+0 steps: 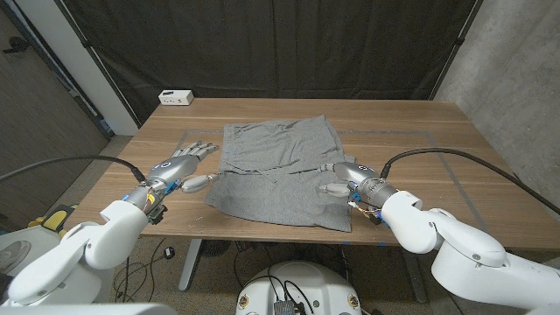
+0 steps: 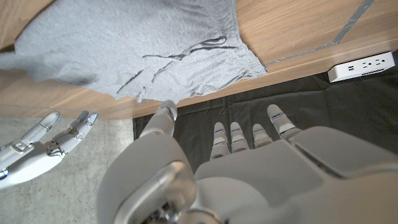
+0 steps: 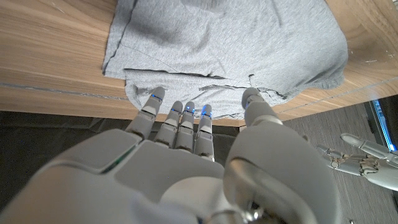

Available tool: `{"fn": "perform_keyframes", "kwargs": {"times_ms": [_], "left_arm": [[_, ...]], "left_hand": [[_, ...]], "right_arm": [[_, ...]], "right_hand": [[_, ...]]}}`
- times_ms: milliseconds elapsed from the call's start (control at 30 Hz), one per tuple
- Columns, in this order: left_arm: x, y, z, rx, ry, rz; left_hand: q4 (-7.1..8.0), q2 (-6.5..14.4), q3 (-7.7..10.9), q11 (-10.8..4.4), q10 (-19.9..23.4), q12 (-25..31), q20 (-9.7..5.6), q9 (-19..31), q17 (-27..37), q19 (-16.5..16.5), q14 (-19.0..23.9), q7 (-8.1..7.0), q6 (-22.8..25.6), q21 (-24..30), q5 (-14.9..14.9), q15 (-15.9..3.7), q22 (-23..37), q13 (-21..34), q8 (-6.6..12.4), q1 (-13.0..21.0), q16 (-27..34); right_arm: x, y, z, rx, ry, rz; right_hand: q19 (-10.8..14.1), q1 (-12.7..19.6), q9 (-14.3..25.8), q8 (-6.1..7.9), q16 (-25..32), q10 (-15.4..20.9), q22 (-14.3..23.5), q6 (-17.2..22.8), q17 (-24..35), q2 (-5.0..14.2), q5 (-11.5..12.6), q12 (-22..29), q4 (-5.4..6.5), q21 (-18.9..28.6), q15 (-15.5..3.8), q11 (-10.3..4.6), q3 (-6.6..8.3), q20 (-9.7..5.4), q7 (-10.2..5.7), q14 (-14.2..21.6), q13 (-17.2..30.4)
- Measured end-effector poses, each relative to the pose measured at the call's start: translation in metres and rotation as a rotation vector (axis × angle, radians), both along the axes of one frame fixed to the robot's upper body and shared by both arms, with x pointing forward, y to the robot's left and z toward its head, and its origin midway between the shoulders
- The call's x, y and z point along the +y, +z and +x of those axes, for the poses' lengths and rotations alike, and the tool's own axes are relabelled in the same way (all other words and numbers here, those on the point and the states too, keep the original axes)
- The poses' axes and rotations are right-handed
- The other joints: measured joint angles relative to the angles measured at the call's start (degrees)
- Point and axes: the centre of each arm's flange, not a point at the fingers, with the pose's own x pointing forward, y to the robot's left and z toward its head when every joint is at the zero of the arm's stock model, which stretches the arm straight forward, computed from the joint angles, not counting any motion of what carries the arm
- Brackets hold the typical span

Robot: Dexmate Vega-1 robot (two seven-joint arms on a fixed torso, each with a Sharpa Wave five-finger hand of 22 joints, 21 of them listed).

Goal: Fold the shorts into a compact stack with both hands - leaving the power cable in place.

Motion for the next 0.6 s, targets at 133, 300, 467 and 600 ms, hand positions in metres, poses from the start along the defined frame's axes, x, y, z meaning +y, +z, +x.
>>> {"fn": "perform_keyframes", "kwargs": {"times_ms": [133,300,467,600], "left_arm": [[-0.002,-0.001,0.001,0.015,0.012,0.067],[-0.002,-0.001,0.003,0.021,0.031,0.119],[-0.001,-0.001,0.005,0.023,0.048,0.165],[-0.001,-0.002,0.006,0.024,0.056,0.193]], "left_hand": [[-0.56,-0.80,0.56,-0.62,2.09,0.68,0.00,0.09,0.00,0.00,0.45,-0.42,1.88,-0.46,0.00,-0.01,-0.28,0.16,0.87,3.35,0.09],[-0.79,-1.65,0.79,-0.74,4.63,1.38,0.19,0.28,0.00,-0.20,1.91,0.04,3.26,-0.98,0.00,0.57,-0.28,0.29,1.33,7.75,0.44],[-0.79,-2.86,0.79,-1.27,7.18,2.22,0.30,0.28,0.20,-0.09,3.51,-0.48,4.57,-0.99,0.00,-0.23,-0.27,0.67,1.77,11.68,0.67],[-0.79,-4.42,0.79,-2.20,8.51,2.45,0.25,0.28,0.29,-0.04,4.70,-1.20,5.29,-1.45,0.00,-0.83,-0.27,0.87,1.78,14.14,0.67]], "right_arm": [[-0.009,0.004,-0.001,-0.060,-0.100,-0.072],[-0.006,0.000,-0.006,-0.075,-0.127,-0.097],[-0.003,-0.004,-0.010,-0.083,-0.147,-0.122],[-0.001,-0.006,-0.012,-0.085,-0.159,-0.141]], "right_hand": [[1.03,2.86,0.00,0.30,0.00,1.84,0.00,1.90,0.20,-1.41,0.43,0.33,0.00,0.00,-0.28,-0.01,0.00,-0.21,-0.16,1.96,0.00],[2.38,5.25,0.29,0.78,1.02,4.45,0.30,4.35,1.01,-2.71,1.26,1.12,0.04,0.45,-0.30,-0.32,-0.04,-0.93,-0.81,4.47,0.31],[3.03,7.52,0.29,1.21,2.11,6.60,0.30,6.55,2.05,-3.96,2.08,1.95,0.25,0.45,-0.39,-0.69,-0.73,-1.59,-1.43,6.55,0.77],[3.79,8.79,0.29,1.42,2.99,7.68,0.33,7.43,2.80,-4.47,2.62,2.54,0.27,0.45,-0.39,-0.94,-1.19,-2.35,-1.92,7.78,1.06]]}}
